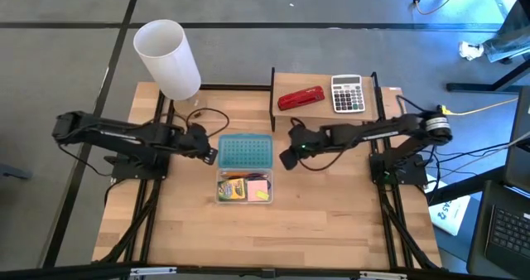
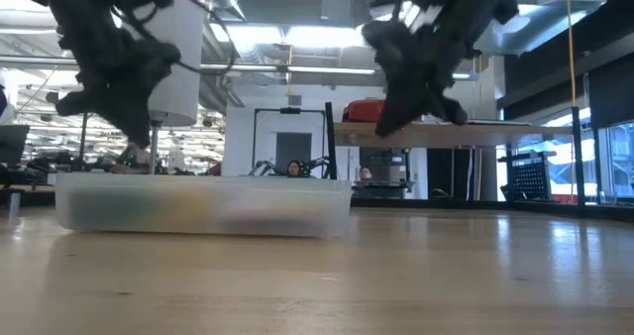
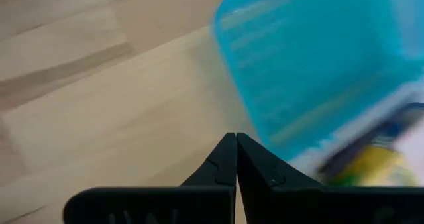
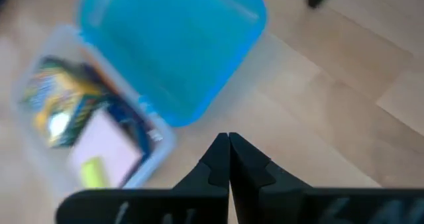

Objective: Pack school essentials
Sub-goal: Close the blue supply box

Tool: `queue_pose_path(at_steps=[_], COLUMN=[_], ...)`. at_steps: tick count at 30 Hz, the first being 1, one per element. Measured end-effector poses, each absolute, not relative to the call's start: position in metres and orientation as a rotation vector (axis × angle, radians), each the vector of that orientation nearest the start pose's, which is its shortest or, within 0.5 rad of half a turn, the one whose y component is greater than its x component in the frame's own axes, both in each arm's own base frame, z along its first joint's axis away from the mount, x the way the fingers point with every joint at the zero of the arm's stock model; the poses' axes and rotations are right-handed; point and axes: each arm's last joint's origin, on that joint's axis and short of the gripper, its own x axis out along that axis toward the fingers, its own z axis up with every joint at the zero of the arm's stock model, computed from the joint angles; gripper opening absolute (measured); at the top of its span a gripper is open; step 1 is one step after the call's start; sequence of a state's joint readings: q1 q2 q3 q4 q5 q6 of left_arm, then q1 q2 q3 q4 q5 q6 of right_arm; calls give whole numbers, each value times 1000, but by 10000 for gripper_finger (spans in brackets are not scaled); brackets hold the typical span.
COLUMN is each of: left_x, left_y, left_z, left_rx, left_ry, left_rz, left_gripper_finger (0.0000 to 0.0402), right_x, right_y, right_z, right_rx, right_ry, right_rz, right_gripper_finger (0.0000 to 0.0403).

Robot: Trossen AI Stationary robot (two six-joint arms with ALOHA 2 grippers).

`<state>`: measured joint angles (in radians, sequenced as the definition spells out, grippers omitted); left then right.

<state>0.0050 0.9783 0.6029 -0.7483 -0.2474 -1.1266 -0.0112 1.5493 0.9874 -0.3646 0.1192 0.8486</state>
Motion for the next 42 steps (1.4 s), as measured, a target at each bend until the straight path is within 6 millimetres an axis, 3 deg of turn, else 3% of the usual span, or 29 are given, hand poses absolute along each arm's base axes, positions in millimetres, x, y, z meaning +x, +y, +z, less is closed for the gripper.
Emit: queue_pose_path(at_steps=[4,10,25,42], left_x=[170,183,198,209], left_y=[13,22,49,55], left_z=[190,175,154,146], left_rx=[-865,-855,-795,-752], left_ry=[910,944,985,987], left_rz=[897,959,994,905], left_gripper_finger=[0,0,0,0], right_x=[320,335,350,357], right_y=[-13,-22,-45,-48], right_z=[190,167,138,139], right_rx=[743,719,729,689], right_ry=[835,822,794,740], right_rz=[-590,-589,-598,-516], right_gripper_finger=[1,2,4,4])
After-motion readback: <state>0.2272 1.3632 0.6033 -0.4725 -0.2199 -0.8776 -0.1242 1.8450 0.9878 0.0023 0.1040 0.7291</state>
